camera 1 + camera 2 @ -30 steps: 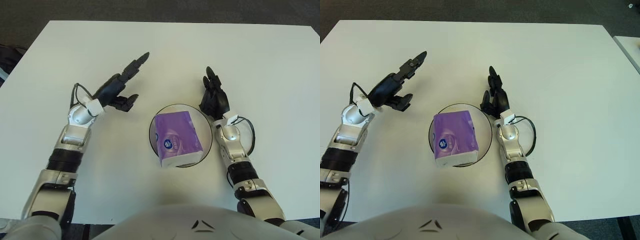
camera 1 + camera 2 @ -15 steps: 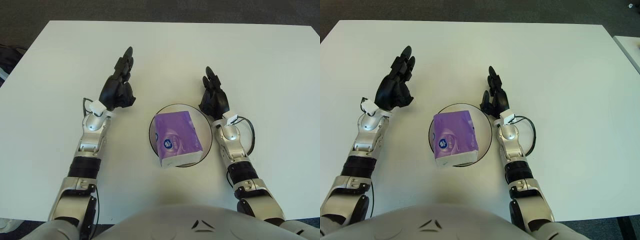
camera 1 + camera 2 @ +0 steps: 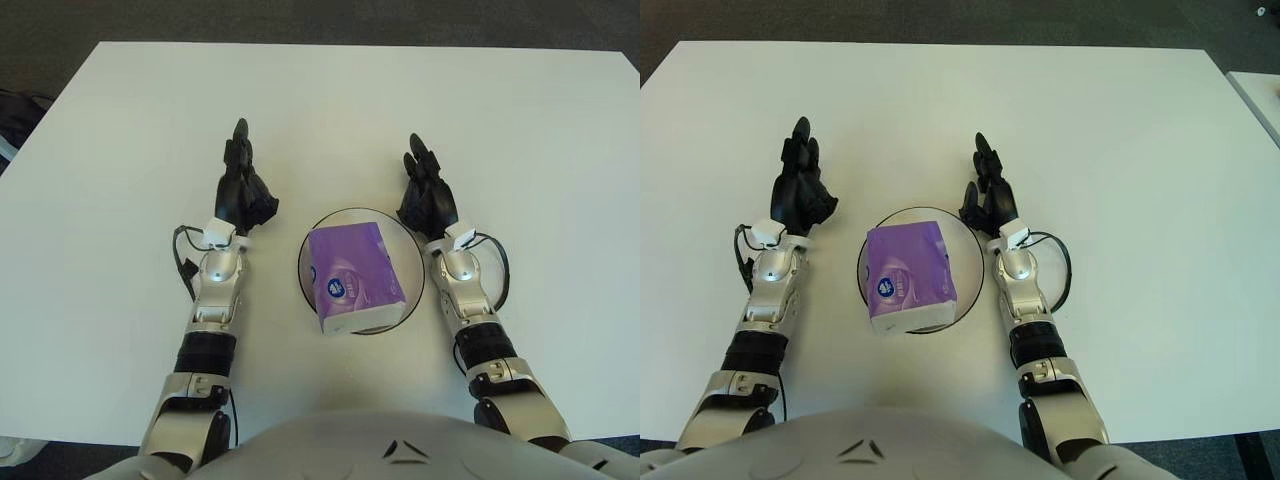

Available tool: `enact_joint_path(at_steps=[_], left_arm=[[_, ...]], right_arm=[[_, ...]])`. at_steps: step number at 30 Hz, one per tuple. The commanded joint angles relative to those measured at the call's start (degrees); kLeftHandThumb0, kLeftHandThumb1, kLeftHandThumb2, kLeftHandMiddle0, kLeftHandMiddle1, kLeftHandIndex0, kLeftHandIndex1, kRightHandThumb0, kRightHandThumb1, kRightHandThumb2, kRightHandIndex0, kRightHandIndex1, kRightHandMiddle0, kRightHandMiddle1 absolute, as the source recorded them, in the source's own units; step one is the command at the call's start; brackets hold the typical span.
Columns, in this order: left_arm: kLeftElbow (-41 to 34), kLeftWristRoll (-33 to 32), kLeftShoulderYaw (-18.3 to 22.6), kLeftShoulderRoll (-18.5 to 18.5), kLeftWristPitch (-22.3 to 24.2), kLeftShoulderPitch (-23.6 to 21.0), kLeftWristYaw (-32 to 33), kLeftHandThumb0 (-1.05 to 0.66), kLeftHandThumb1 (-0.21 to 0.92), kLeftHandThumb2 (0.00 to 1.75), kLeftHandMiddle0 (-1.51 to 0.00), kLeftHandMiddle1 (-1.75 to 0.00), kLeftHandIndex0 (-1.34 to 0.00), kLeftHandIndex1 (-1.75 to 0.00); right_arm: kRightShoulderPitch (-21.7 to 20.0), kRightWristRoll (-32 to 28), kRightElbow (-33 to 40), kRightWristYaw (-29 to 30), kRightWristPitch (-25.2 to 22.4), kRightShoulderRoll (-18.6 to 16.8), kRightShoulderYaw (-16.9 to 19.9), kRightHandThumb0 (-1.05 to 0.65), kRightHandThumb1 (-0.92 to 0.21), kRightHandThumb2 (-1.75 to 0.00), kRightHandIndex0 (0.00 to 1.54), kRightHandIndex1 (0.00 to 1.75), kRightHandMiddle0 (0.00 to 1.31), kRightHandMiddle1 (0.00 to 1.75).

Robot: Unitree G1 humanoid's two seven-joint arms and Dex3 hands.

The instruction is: Put the tissue paper into the plate.

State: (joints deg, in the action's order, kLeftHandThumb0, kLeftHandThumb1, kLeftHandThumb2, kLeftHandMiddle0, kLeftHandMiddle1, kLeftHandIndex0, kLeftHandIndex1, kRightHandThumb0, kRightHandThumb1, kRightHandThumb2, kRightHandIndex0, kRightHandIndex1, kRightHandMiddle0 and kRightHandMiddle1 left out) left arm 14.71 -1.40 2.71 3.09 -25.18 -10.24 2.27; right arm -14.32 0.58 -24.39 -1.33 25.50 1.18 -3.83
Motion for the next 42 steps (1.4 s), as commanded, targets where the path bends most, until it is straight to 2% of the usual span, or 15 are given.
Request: enact_joint_path(at_steps=[1,15,26,42], left_arm=[[5.61,1.19,1.9,-0.75,-1.53,2.86,2.68,-0.88,0.92,1.16,-0.08,-0.03,0.0,-0.31],[8.94,3.45,2.39,-0.76,-1.91,1.9,5.98,-0.86,0.92,1.13,-0.08,-0.02,0.0,-0.33],[10.48,6.58,2.76,1.1,-2.18,1.94,8.98,-0.88,0.92,1.16,-0.05,0.0,0.0,-0.27],[10.25,8.03,1.94,3.57,-1.06,2.91,8.83,-0.9,0.92,1.19,-0.04,0.0,0.0,-0.27]], right_arm=[[14.49,0.11,-11.53,-1.09,-6.36,-1.21,-0.8,-0.86,-0.92,-1.06,0.0,0.0,0.0,0.1],[14.59,-0.98,-11.82,-2.38,-6.42,-1.38,0.09,-0.87,-0.92,-1.08,0.0,0.0,0.0,0.08],[14.45,-0.63,-11.85,-2.4,-6.66,-1.54,0.19,-0.85,-0.92,-1.08,0.0,0.0,0.0,0.09],[14.63,-0.61,-11.34,-2.07,-6.96,-2.11,0.07,-0.86,-0.92,-1.1,0.0,0.0,0.0,0.1]])
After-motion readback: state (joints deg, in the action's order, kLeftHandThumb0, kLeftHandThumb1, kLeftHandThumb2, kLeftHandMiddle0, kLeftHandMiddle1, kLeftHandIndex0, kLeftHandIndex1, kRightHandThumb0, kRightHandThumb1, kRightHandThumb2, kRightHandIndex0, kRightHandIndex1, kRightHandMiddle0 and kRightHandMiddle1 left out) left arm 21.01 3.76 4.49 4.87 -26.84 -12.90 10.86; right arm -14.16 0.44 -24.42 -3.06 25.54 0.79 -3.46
